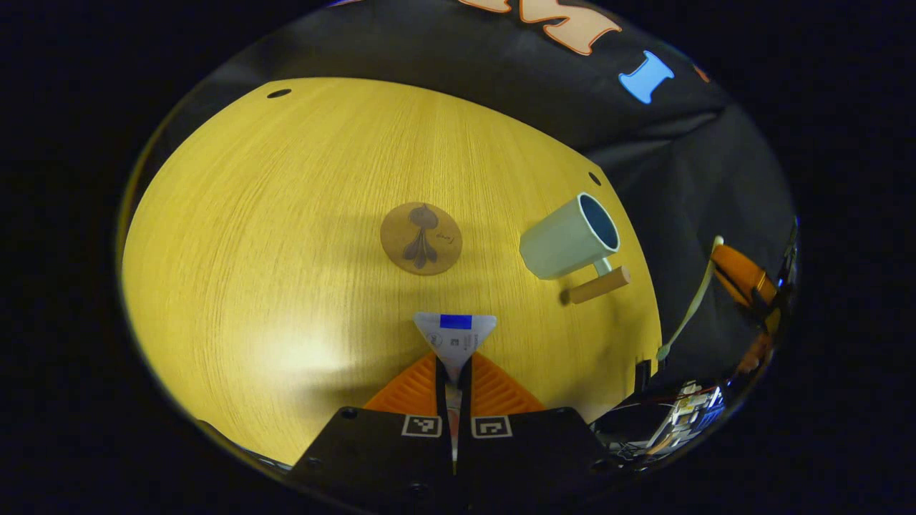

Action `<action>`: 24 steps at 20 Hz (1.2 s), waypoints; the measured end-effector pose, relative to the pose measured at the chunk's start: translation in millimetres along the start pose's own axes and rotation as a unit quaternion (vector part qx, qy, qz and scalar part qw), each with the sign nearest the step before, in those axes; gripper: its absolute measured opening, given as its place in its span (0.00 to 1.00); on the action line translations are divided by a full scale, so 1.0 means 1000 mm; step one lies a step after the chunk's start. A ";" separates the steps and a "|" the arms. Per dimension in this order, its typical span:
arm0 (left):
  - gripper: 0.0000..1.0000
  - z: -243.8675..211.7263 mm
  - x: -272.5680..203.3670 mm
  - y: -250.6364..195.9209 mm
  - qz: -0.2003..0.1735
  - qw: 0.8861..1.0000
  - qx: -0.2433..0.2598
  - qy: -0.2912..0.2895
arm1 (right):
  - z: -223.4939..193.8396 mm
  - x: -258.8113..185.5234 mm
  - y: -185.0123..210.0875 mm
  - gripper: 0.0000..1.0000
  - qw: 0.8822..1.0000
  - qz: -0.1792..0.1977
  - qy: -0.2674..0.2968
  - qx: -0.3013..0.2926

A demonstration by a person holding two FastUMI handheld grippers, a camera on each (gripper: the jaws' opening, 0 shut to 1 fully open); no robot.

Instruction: Put the toothbrush and toothpaste on the desktop into the cup, then pick up the cup and place it on the coaster on the desktop.

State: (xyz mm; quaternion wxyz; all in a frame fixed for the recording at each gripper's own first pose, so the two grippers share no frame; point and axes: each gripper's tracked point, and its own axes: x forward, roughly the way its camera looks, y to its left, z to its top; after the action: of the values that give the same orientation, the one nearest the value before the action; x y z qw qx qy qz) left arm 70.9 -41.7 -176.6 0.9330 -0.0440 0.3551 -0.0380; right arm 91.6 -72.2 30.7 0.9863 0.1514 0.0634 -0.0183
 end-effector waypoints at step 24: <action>0.02 0.222 -0.040 -0.136 -0.165 0.922 0.105 -0.334 | -0.049 0.105 0.083 0.11 0.988 0.137 -0.070 -0.016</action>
State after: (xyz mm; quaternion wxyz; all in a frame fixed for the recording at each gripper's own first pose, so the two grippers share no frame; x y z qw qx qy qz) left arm 183.7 -161.0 29.5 0.9772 -0.0136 0.0046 -0.2117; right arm 194.8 19.4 -4.6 0.9838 0.1413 -0.0271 0.1073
